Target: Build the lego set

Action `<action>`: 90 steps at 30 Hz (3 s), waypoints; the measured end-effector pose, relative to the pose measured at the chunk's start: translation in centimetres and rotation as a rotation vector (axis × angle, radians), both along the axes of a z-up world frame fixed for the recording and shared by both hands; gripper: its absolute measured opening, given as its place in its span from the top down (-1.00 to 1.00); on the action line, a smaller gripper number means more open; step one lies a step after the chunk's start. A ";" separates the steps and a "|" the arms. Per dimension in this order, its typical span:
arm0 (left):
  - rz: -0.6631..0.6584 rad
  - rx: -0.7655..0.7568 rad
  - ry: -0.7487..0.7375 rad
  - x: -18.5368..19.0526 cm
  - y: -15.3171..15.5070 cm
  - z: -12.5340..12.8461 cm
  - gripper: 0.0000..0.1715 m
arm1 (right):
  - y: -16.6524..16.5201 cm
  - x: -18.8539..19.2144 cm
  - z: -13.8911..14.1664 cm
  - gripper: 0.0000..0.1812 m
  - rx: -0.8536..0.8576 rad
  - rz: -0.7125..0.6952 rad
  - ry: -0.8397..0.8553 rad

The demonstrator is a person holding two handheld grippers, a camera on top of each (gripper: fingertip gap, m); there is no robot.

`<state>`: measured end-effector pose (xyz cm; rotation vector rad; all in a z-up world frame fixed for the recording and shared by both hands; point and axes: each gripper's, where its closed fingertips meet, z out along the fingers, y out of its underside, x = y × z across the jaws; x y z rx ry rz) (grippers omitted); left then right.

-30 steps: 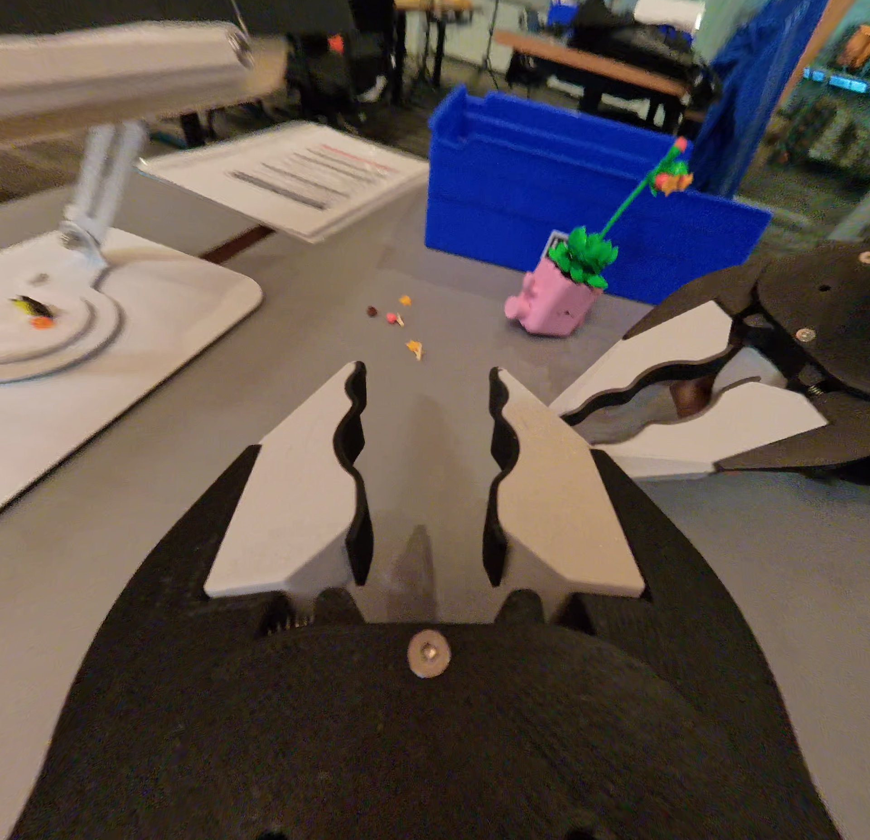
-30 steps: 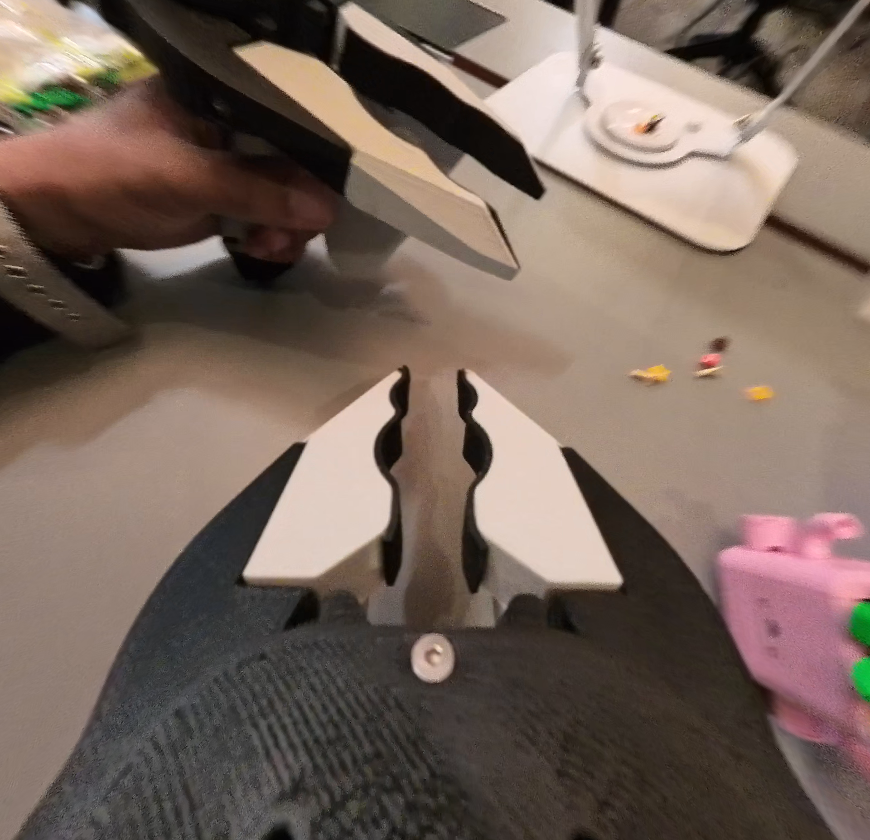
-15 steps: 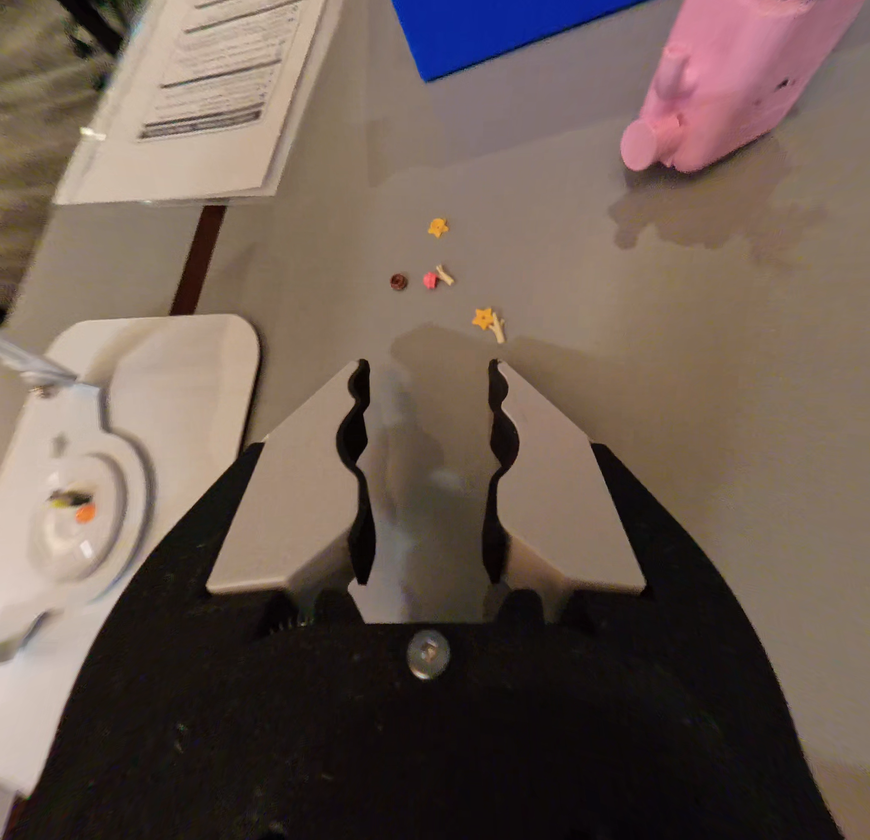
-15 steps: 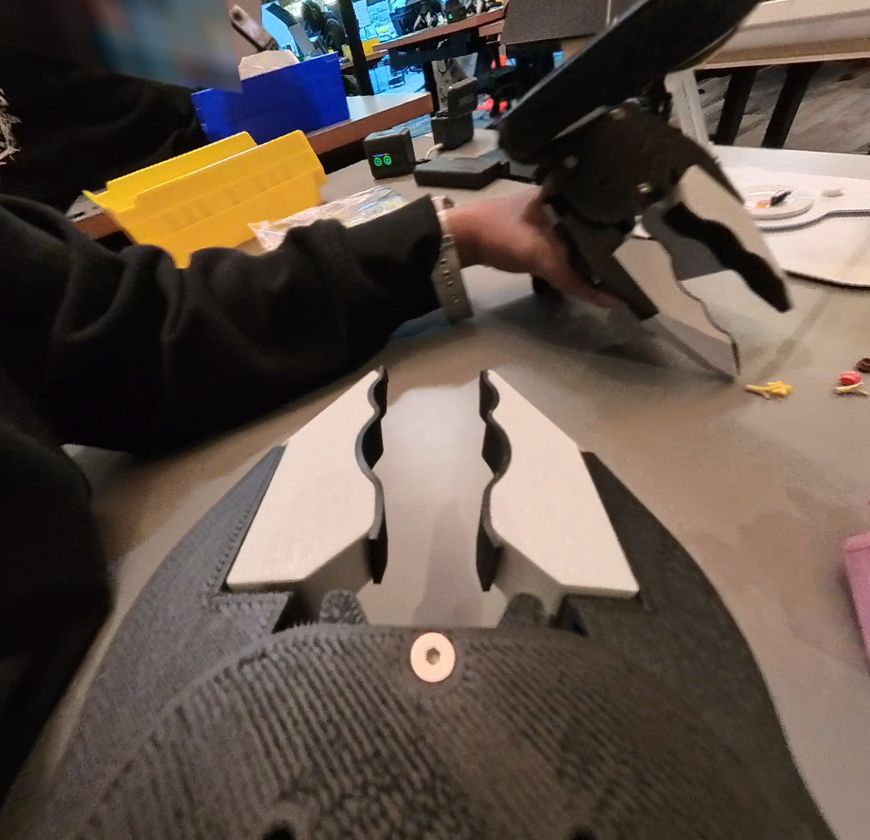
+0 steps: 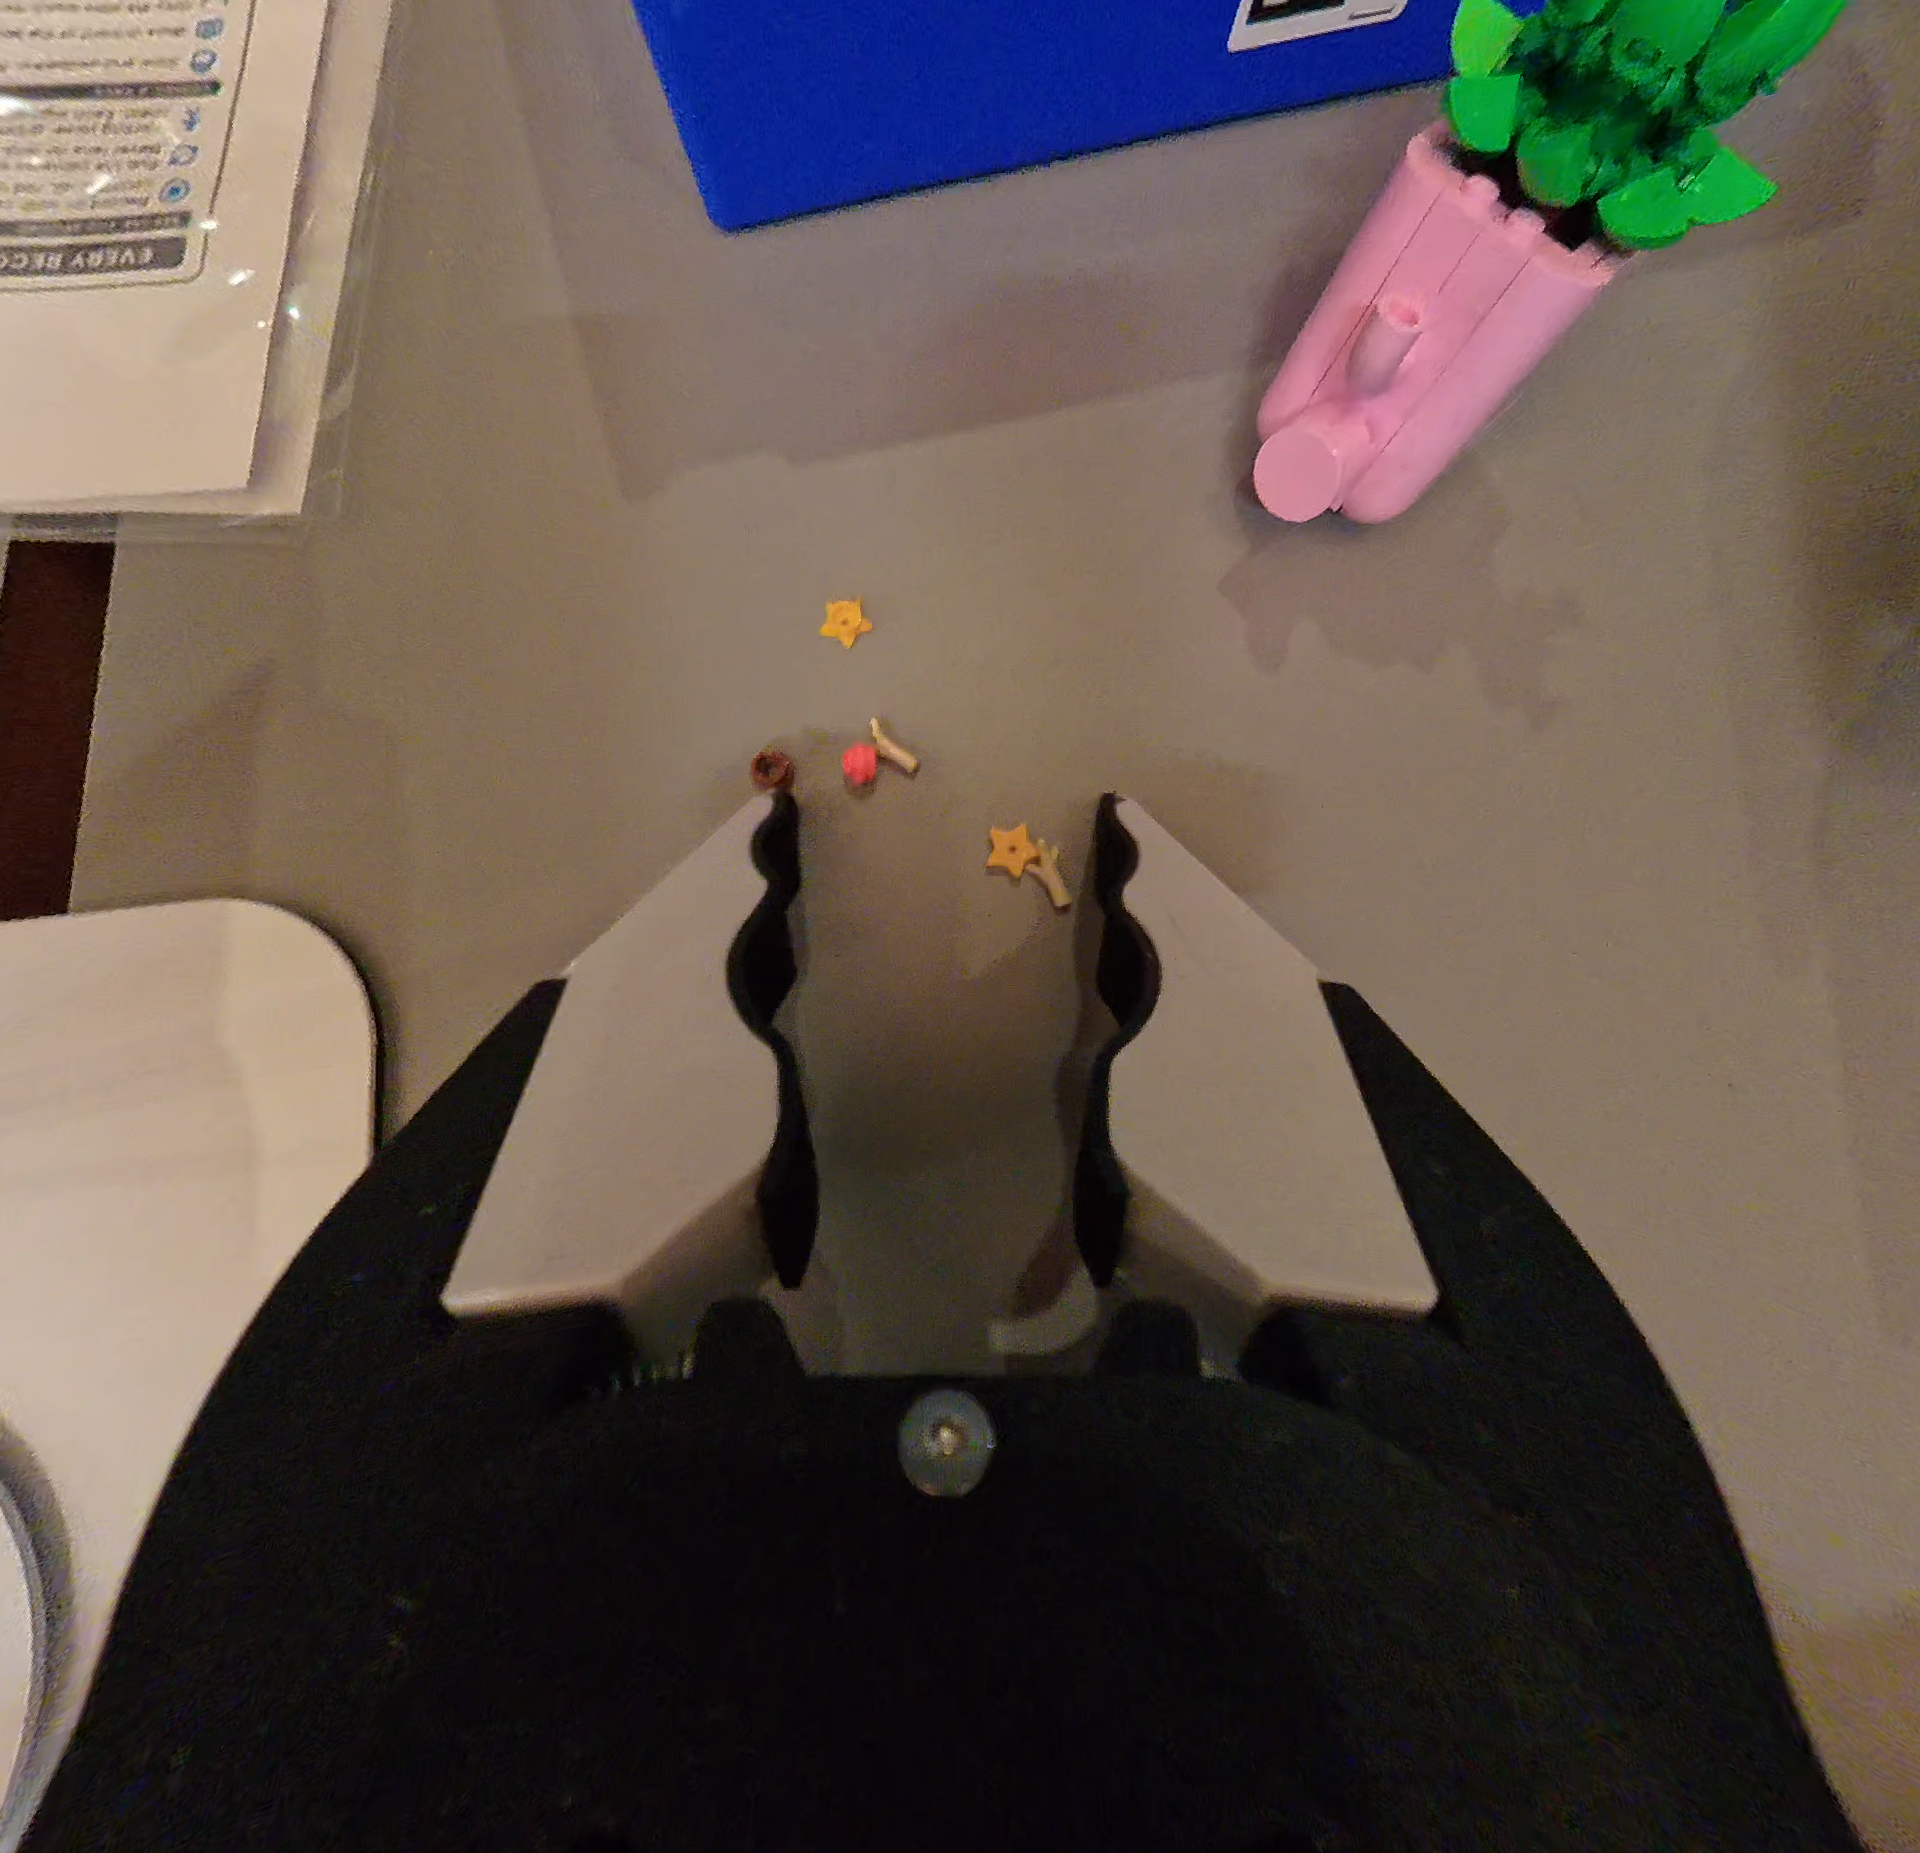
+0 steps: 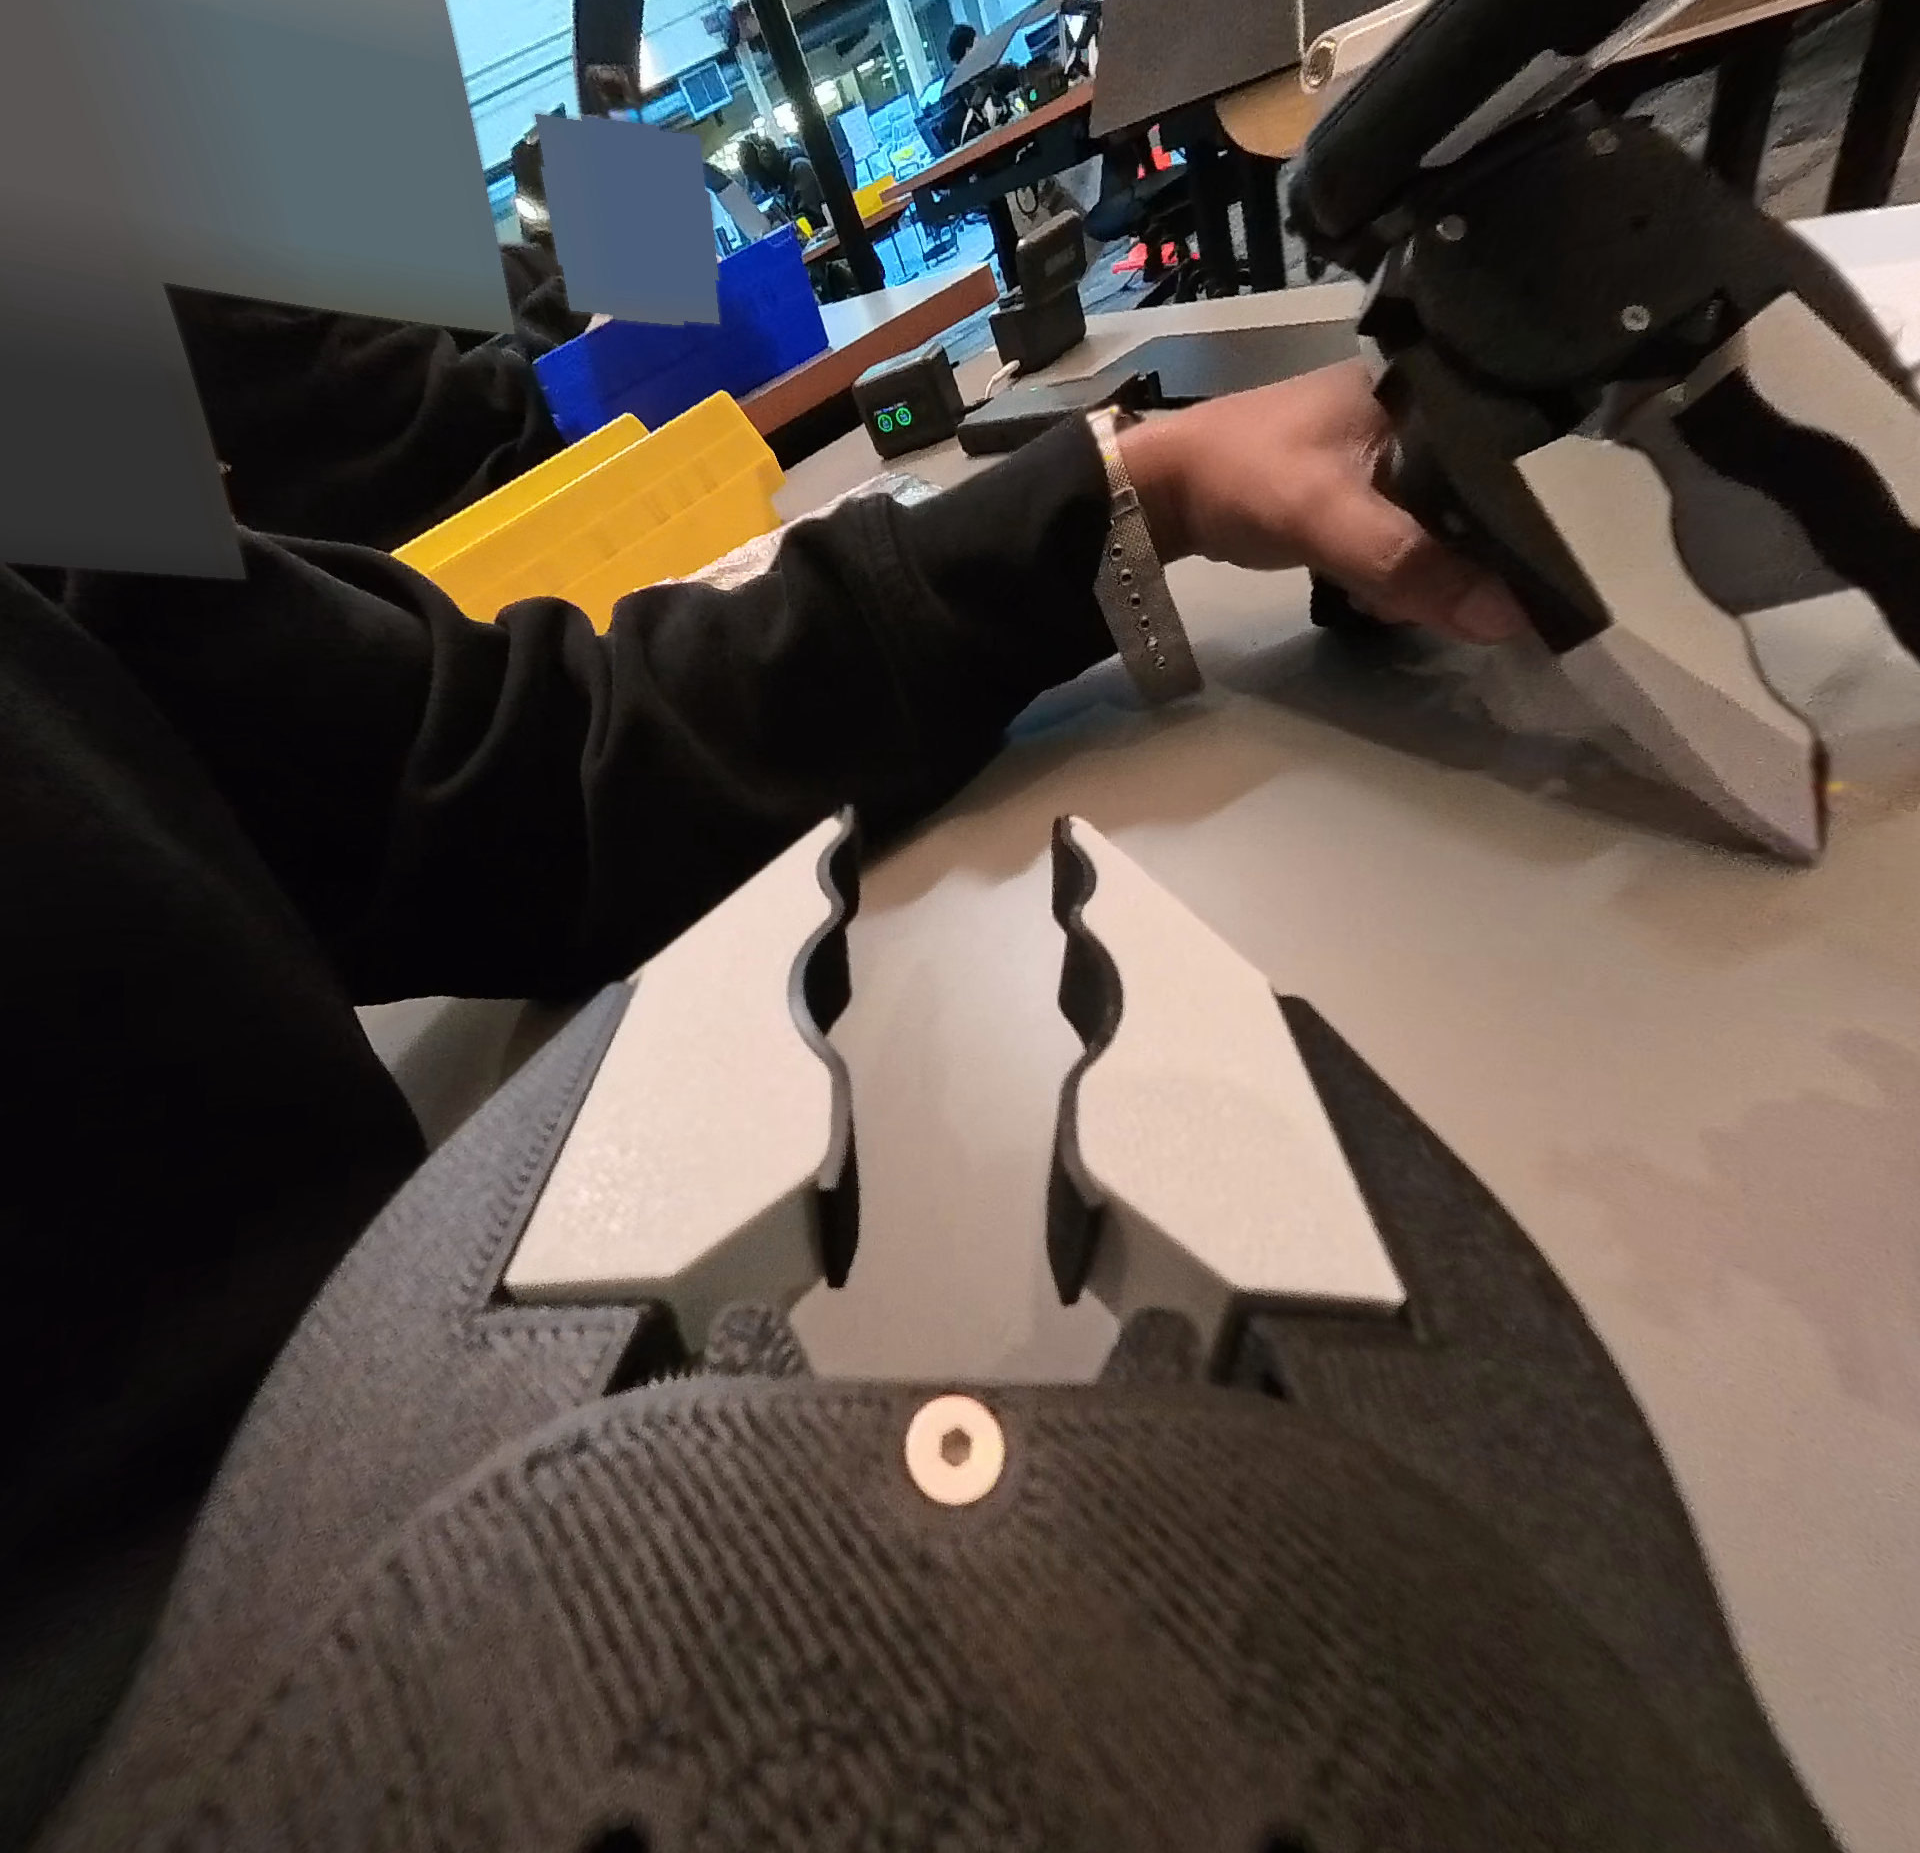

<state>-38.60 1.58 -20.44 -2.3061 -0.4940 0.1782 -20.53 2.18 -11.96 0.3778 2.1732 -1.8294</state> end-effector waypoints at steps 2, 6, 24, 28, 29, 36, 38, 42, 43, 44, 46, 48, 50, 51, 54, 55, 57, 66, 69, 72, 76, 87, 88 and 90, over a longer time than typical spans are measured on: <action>-0.001 -0.001 0.010 -0.1 0.5 0.0 0.45 | -0.1 0.1 -0.2 0.61 0.015 0.002 0.008; 0.003 -0.008 0.074 -0.2 1.1 0.4 0.49 | -0.3 0.4 -0.5 0.61 0.037 0.014 0.018; -0.019 -0.017 0.017 0.5 1.6 -0.1 0.17 | -0.2 0.4 -0.4 0.64 0.025 0.011 0.009; -0.027 0.000 0.020 0.7 2.0 0.2 0.22 | -0.1 0.4 -0.4 0.63 0.022 0.013 -0.005; -0.018 0.006 0.027 0.6 1.9 0.3 0.21 | 0.0 0.4 -0.3 0.63 0.020 0.013 -0.010; 0.003 -0.025 0.021 0.9 -0.4 0.3 0.30 | 0.3 0.4 -0.2 0.63 0.001 0.013 -0.041; 0.004 -0.029 -0.004 1.3 -1.1 0.2 0.32 | 0.4 0.3 -0.1 0.63 -0.006 0.012 -0.049; 0.026 -0.007 -0.011 0.9 -1.4 0.1 0.45 | 0.5 0.3 0.0 0.62 -0.014 0.011 -0.069; 0.033 0.005 -0.007 0.8 -1.2 0.1 0.48 | 0.5 0.3 0.0 0.62 -0.015 0.012 -0.072; 0.039 0.004 -0.004 0.6 -1.1 0.1 0.52 | 0.5 0.3 0.0 0.62 -0.014 0.012 -0.074; 0.048 -0.002 0.007 0.3 -0.9 0.1 0.56 | 0.5 0.3 -0.1 0.62 -0.013 0.013 -0.075; 0.067 -0.014 0.027 -0.1 -0.8 0.0 0.61 | 0.4 0.4 -0.1 0.62 -0.010 0.014 -0.072; 0.082 -0.023 0.047 -0.5 -0.6 0.1 0.68 | 0.4 0.4 -0.1 0.62 -0.008 0.015 -0.071; 0.088 -0.029 0.060 -0.7 -0.5 0.1 0.72 | 0.4 0.4 -0.1 0.62 -0.007 0.015 -0.071; 0.088 -0.046 0.095 -1.0 0.0 0.1 0.81 | 0.4 0.4 -0.1 0.62 -0.007 0.014 -0.073; 0.089 -0.050 0.102 -1.0 0.1 0.1 0.82 | 0.4 0.4 -0.1 0.62 -0.008 0.014 -0.075; 0.104 -0.054 0.117 -1.2 0.0 0.1 0.77 | 0.4 0.3 -0.1 0.62 -0.009 0.013 -0.077; 0.087 0.014 0.005 -0.3 -1.7 0.2 0.62 | 0.5 0.3 0.1 0.63 -0.021 0.012 -0.084; 0.084 0.007 -0.007 -0.3 -1.5 0.1 0.69 | 0.5 0.4 0.0 0.63 -0.020 0.014 -0.080; 0.077 -0.001 0.004 -0.3 -1.3 0.0 0.71 | 0.5 0.4 0.0 0.63 -0.018 0.015 -0.080; 0.088 -0.010 0.020 -0.6 -0.8 0.0 0.77 | 0.5 0.4 0.0 0.63 -0.018 0.015 -0.083; 0.140 -0.018 0.032 -1.4 -0.6 0.0 0.73 | 0.5 0.4 0.0 0.63 -0.017 0.016 -0.086; 0.142 -0.020 0.034 -1.5 -0.6 0.0 0.73 | 0.5 0.4 0.0 0.63 -0.017 0.016 -0.088; 0.146 -0.022 0.038 -1.6 -0.5 0.0 0.73 | 0.5 0.5 0.0 0.63 -0.016 0.018 -0.090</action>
